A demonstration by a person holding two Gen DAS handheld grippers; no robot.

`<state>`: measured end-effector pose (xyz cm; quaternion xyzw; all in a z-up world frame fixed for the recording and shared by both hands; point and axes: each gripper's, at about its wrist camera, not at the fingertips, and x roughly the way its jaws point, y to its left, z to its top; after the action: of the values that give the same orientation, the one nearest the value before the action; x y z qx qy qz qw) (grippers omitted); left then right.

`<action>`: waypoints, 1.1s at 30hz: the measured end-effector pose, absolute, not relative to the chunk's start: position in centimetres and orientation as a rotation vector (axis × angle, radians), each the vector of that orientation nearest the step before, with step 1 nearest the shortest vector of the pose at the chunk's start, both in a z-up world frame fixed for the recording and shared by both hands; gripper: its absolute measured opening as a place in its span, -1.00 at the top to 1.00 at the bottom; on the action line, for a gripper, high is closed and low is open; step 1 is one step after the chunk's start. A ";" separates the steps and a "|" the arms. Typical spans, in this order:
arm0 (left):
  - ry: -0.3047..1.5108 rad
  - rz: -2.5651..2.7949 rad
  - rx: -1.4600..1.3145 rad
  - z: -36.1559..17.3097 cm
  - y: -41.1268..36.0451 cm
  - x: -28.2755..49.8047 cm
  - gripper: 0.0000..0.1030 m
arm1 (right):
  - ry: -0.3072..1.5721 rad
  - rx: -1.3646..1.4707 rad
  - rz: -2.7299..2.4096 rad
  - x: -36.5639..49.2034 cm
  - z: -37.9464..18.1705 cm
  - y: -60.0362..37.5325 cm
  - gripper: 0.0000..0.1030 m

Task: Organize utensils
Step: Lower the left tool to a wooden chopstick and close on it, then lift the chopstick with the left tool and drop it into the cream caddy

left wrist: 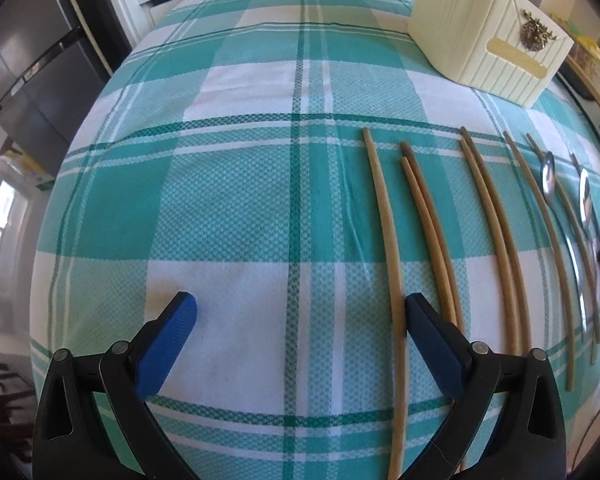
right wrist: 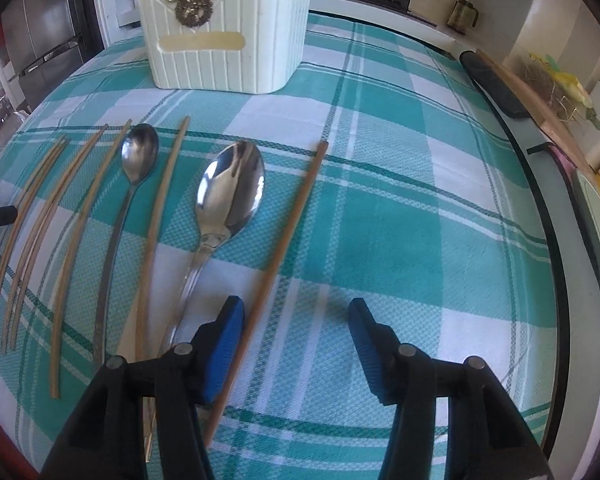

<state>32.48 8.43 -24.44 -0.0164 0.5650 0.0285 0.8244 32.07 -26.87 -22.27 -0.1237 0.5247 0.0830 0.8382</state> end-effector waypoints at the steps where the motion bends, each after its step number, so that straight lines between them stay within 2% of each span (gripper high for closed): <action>1: 1.207 0.055 -0.031 -24.4 8.5 32.9 -0.96 | 1.126 -0.254 0.172 32.6 -22.3 -27.3 -0.06; 6: 1.237 0.019 -0.012 -24.1 8.4 35.0 -0.72 | 1.162 -0.256 0.186 35.0 -22.4 -28.2 -0.06; 9: 1.252 0.000 0.004 -23.6 8.0 36.8 -0.39 | 1.167 -0.263 0.206 37.0 -22.4 -27.6 -0.08; 10: 1.254 -0.007 0.007 -23.5 7.8 37.3 -0.20 | 1.170 -0.254 0.210 37.7 -22.5 -27.4 -0.07; 11: 1.254 -0.019 0.005 -23.3 7.6 37.8 0.08 | 1.170 -0.233 0.215 38.5 -22.6 -27.3 0.01; 12: 1.254 -0.035 -0.003 -23.2 7.6 38.3 0.23 | 1.171 -0.212 0.219 39.3 -22.6 -27.3 0.10; 13: 1.251 -0.042 -0.011 -23.1 7.5 38.8 0.46 | 1.166 -0.208 0.212 40.1 -22.6 -27.2 0.28; 14: 1.244 -0.040 -0.017 -23.0 7.7 39.3 0.68 | 1.157 -0.207 0.206 40.8 -22.5 -27.1 0.57; 16: 1.229 -0.044 -0.039 -23.0 8.2 39.8 0.87 | 1.153 -0.193 0.191 41.9 -22.6 -27.0 0.83; 22: 1.148 -0.081 -0.167 -20.2 10.3 37.9 0.91 | 1.111 -0.081 0.209 41.5 -21.2 -27.7 0.88; 33: 0.824 -0.224 -0.171 -7.8 9.7 30.4 0.91 | 0.849 0.001 0.326 32.0 -9.6 -28.7 0.88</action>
<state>30.41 9.69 -7.80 -0.0826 0.3990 -0.1084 0.9067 31.96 -28.66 -9.55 0.0005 0.4102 0.1573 0.8983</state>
